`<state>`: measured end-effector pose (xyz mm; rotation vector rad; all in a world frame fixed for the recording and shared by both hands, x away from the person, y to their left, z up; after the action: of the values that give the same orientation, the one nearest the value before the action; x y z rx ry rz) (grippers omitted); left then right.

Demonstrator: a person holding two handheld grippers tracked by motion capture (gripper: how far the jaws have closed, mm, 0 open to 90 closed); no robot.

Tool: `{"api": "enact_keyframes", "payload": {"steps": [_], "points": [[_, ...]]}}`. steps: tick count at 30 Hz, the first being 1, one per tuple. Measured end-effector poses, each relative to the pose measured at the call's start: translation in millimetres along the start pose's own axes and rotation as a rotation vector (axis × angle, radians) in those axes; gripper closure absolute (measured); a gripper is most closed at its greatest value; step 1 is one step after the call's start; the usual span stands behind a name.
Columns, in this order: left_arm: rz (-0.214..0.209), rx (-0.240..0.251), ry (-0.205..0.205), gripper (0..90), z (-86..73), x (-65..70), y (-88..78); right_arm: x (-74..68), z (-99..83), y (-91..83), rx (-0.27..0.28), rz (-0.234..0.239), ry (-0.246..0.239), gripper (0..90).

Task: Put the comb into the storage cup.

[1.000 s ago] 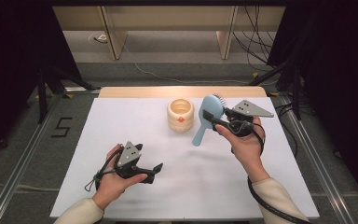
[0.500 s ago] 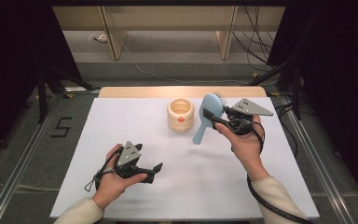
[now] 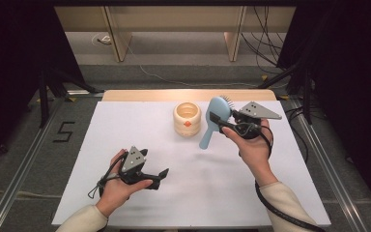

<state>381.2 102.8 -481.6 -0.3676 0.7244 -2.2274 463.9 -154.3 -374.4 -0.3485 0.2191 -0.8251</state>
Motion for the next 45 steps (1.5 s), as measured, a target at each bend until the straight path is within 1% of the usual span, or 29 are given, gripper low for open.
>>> {"api": "enact_keyframes", "payload": {"steps": [12, 22, 38, 45], "points": [[-0.001, 0.000, -0.001, 0.6, -0.4, 0.5, 0.7, 0.9, 5.1, 2.4, 0.006, -0.003, 0.002, 51.4], [-0.001, -0.001, 0.000, 0.6, -0.4, 0.6, 0.4, -0.1, 16.2, 3.3, 0.028, -0.001, 0.004, 51.4], [-0.001, 0.001, -0.002, 0.6, -0.2, 0.6, 0.5, -0.3, 27.0, 7.1, 0.034, -0.004, 0.003, 51.4], [-0.002, 0.001, -0.001, 0.6, -0.4, 0.7, 0.9, 0.0, 33.2, 9.8, 0.044, -0.005, 0.005, 51.4]]}}
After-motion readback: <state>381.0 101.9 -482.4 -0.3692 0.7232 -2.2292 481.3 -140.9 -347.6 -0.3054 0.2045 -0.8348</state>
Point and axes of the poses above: each handheld gripper's, and its own axes: y roughly forward along the jaws, z roughly out of its top, x roughly to its right, the point moved 6 cm from there along y, roughly forward along the jaws, and after that the axes turned 11 degrees about -x, right-handed, at the moved point
